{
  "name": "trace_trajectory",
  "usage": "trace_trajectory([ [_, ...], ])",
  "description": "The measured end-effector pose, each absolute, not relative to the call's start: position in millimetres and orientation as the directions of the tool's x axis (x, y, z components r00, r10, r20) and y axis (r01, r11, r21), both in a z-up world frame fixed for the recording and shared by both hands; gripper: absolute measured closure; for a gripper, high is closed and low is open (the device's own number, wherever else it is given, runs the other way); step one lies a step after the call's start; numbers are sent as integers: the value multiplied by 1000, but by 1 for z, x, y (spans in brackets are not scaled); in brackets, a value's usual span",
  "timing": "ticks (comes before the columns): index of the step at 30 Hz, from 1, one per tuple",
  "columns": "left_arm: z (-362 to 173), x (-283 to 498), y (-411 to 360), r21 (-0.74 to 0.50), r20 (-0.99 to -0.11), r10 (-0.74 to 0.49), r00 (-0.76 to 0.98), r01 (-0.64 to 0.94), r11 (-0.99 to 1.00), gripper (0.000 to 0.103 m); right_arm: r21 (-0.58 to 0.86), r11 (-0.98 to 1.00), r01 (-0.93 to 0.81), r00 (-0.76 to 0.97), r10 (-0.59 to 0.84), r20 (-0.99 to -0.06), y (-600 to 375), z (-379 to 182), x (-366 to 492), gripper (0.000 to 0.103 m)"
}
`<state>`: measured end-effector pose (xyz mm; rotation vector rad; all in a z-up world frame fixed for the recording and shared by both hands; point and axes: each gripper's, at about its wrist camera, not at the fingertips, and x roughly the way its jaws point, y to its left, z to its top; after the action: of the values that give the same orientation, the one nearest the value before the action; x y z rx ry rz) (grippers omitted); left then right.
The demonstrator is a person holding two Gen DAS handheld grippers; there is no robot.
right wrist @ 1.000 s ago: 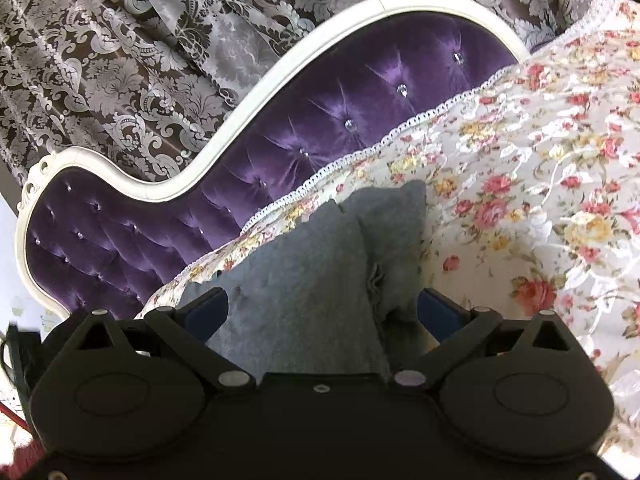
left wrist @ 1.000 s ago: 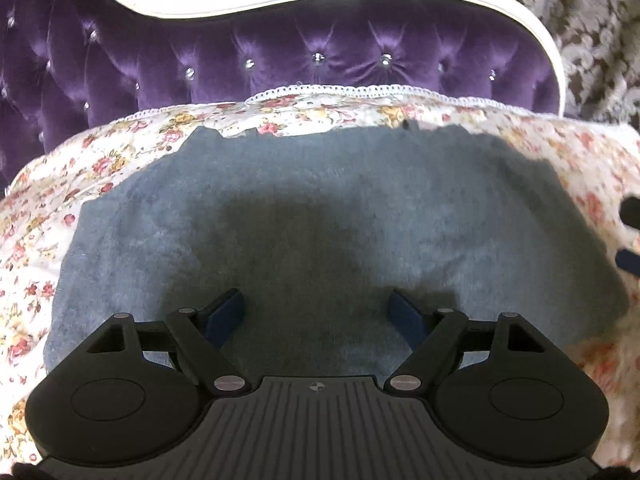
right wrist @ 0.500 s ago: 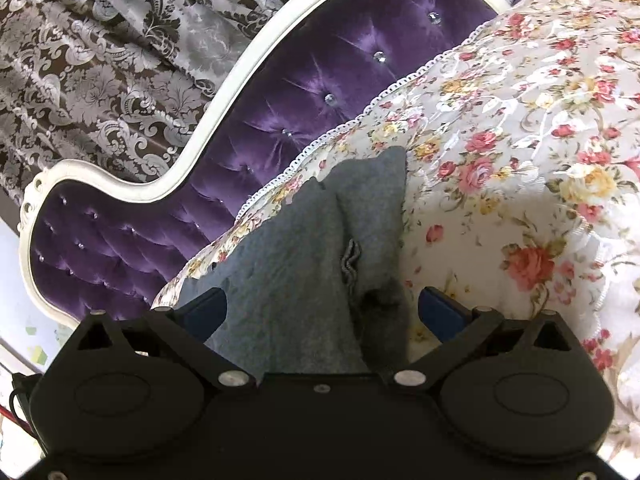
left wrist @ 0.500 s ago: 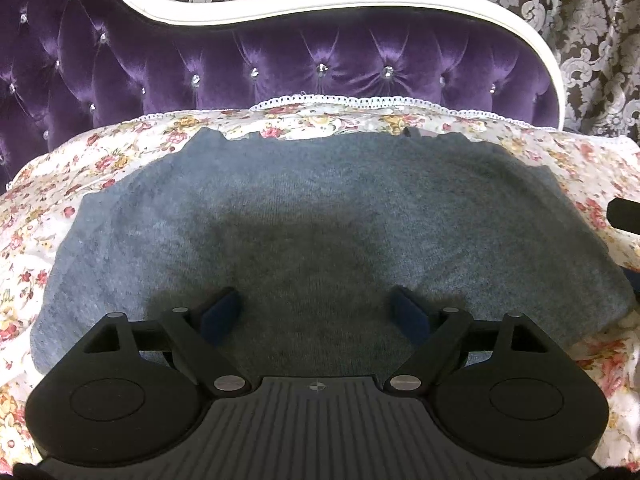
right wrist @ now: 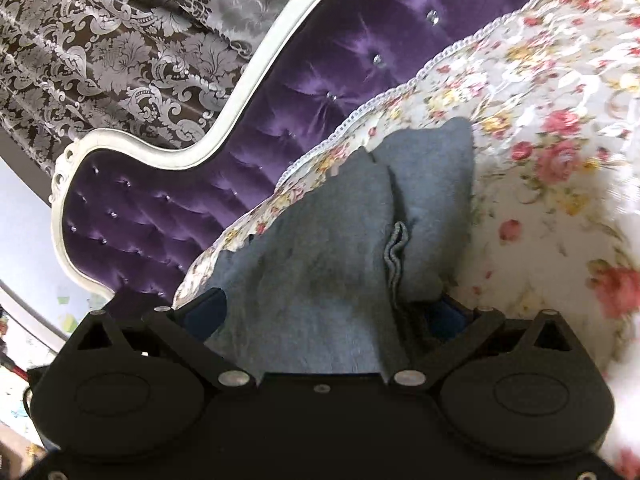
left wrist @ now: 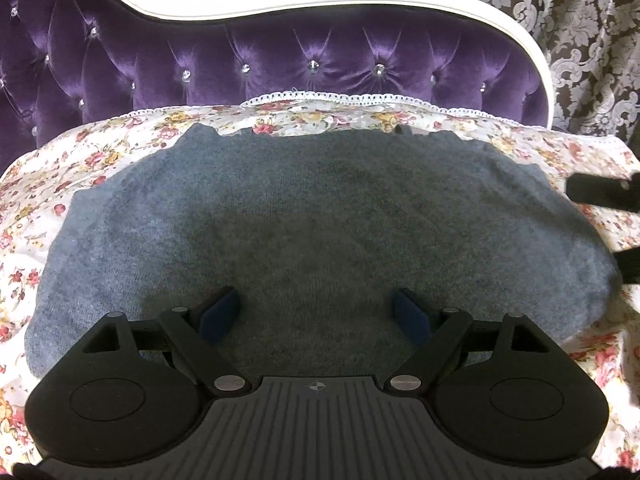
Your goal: Fold small clothes
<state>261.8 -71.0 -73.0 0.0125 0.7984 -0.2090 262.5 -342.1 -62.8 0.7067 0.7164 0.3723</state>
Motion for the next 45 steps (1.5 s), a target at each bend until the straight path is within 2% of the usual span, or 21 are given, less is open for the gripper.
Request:
trace_trajectory([
  [5, -71, 263, -67, -92, -710, -198, 676, 190, 978, 20, 728, 682, -72, 673, 572, -469, -342, -64, 282, 0],
  [8, -64, 264, -56, -153, -702, -248, 668, 200, 968, 21, 729, 682, -56, 665, 570, -483, -340, -64, 287, 2],
  [9, -61, 263, -49, -184, -697, -268, 665, 195, 963, 22, 721, 692, -50, 662, 563, -495, -338, -63, 288, 9],
  [10, -57, 261, -41, -217, -689, -280, 668, 178, 960, 22, 710, 703, -45, 656, 557, -509, -337, -63, 288, 21],
  [13, -48, 247, -18, -254, -658, -266, 705, 125, 959, 22, 673, 739, -26, 655, 521, -547, -334, -64, 286, 34],
  [15, -45, 235, -7, -218, -642, -227, 732, 109, 970, 22, 657, 754, -11, 660, 499, -561, -333, -63, 285, 40],
  [18, -47, 222, 5, -163, -640, -200, 742, 123, 979, 22, 579, 815, 22, 663, 422, -618, -326, -59, 285, 62],
  [19, -48, 219, 7, -152, -641, -198, 742, 129, 980, 22, 558, 829, 25, 663, 404, -630, -325, -58, 285, 64],
  [23, -45, 215, 22, -121, -619, -174, 765, 126, 985, 22, 527, 848, 56, 661, 364, -656, -321, -55, 285, 68],
  [29, -39, 220, 51, -169, -591, -179, 787, 97, 981, 22, 407, 911, 69, 648, 269, -713, -302, -34, 291, 69],
  [32, -38, 227, 67, -197, -610, -168, 774, 56, 979, 22, 373, 926, 59, 666, 242, -706, -290, -14, 292, 70],
  [39, -40, 228, 102, -265, -553, -131, 823, -24, 964, 22, 308, 947, -85, 683, 280, -674, -223, 37, 309, 72],
  [45, -44, 235, 126, -327, -569, -112, 815, -99, 940, 22, 257, 927, -274, 651, 375, -660, -129, 48, 330, 72],
])
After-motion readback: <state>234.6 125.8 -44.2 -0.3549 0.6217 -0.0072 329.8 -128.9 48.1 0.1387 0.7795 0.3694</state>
